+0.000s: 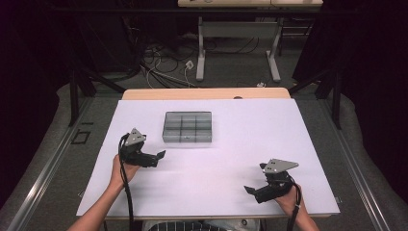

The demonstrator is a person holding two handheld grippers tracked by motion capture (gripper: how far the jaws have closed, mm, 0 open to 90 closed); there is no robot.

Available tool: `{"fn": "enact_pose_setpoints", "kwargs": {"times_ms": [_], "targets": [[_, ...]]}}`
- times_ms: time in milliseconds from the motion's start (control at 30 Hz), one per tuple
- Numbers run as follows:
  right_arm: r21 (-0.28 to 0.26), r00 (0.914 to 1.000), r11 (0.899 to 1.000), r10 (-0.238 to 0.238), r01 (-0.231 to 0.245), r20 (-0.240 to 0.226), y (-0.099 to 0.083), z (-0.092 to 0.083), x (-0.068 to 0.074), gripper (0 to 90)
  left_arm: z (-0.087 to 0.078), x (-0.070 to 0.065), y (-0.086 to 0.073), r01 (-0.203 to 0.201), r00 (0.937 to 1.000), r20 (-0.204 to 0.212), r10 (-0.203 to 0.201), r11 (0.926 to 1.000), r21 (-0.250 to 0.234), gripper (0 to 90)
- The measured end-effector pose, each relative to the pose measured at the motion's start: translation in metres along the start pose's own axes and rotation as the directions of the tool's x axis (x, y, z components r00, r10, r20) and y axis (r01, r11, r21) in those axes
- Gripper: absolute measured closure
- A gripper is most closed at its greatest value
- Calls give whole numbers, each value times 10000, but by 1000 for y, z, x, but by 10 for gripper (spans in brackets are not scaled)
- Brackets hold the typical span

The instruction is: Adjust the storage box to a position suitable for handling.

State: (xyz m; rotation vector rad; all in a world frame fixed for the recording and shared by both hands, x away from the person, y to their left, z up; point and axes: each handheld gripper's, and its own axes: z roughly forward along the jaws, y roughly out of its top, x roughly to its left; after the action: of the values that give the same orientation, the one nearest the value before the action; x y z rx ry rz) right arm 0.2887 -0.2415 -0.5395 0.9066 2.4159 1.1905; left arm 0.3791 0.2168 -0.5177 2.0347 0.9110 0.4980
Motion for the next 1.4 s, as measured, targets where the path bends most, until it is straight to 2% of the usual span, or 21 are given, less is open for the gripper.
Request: {"fn": "enact_pose_setpoints", "kwargs": {"times_ms": [67,367,400,567,733,833,900,933,1000,1033,1067,1100,1133,1233,1267,1300,1367,1400], "targets": [[-37,10000,10000,-19,19,-4,0,0,-1,0,4,4,4,1,10000,-35,-1,9999,127,2],[-18,10000,10000,-9,9,26,-1,2,0,0,16,12,14,53,9999,-126,-52,9999,140,2],[51,10000,10000,-22,22,60,0,1,0,0,18,15,17,-32,9999,-134,35,9996,281,2],[40,10000,10000,-45,45,36,-1,1,0,0,24,20,23,-6,9999,-151,8,9999,157,2],[61,10000,10000,-50,50,44,0,1,0,0,29,26,32,132,9991,-398,-124,9997,200,2],[79,10000,10000,-44,44,50,0,1,0,0,31,28,35,141,9987,-501,-126,9995,286,44],[-1,10000,10000,-52,52,33,-1,2,0,0,34,31,37,170,9980,-611,-152,9995,281,109],[3,10000,10000,-44,44,39,-1,2,0,0,35,33,38,228,9977,-648,-212,9995,233,109],[20,10000,10000,-58,58,70,-1,1,0,0,36,35,38,298,9970,-724,-283,9994,196,240],[0,10000,10000,-61,61,37,-1,2,0,0,36,36,38,293,9966,-770,-283,9995,120,240],[14,10000,10000,-88,88,23,-1,2,0,0,37,38,38,288,9957,-885,-280,9996,79,400],[14,10000,10000,-88,88,23,-1,2,0,0,38,39,38,326,9953,-919,-317,9994,91,400],[16,10000,10000,-62,62,23,-1,2,0,0,39,41,38,353,9941,-1031,-342,9993,88,445],[17,10000,10000,-23,23,51,-1,2,0,0,44,46,37,610,9902,-1271,-574,9978,251,631],[4,10000,10000,-66,66,55,-1,2,0,0,47,48,35,691,9881,-1399,-642,9971,306,739],[13,10000,10000,-65,65,6,-1,2,0,0,50,48,35,697,9876,-1434,-632,9967,409,796],[2,10000,10000,-28,28,58,-1,2,0,0,52,49,34,734,9864,-1505,-655,9962,474,894],[33,10000,10000,-28,28,72,-1,1,0,0,57,49,33,780,9861,-1514,-679,9950,617,899]]}}
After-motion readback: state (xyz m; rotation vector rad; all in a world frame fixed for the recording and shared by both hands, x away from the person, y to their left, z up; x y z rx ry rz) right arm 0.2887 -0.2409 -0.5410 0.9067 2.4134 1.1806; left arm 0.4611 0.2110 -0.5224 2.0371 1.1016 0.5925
